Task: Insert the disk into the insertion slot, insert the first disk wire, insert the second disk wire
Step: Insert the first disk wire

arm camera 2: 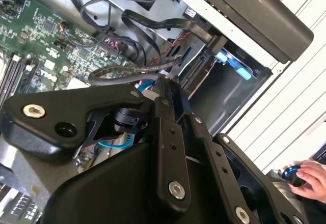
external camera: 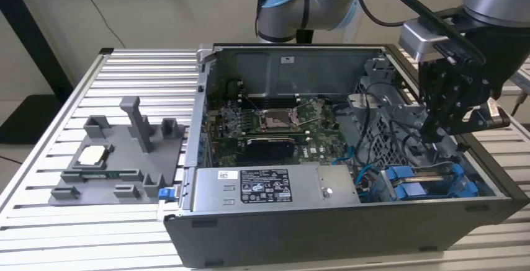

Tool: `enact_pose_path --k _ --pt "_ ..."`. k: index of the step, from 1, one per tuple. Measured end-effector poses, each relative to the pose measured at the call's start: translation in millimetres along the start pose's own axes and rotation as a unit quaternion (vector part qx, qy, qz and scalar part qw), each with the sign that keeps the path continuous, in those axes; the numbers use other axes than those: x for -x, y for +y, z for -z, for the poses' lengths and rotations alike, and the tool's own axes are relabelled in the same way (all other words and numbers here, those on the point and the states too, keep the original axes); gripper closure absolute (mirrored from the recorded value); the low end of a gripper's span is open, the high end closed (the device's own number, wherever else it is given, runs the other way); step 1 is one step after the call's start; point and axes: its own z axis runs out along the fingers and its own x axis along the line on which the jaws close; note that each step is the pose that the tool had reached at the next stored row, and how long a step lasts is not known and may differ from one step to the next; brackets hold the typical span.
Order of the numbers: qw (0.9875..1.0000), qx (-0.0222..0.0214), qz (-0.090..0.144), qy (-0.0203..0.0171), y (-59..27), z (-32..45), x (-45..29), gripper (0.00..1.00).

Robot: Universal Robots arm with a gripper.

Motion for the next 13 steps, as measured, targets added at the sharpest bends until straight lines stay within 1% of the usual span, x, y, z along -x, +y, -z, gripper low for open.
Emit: enact_pose_path --k 13 --pt "1.0000 0.0002 0.000 0.0041 0.5 -7.3 -0.1 0.81"
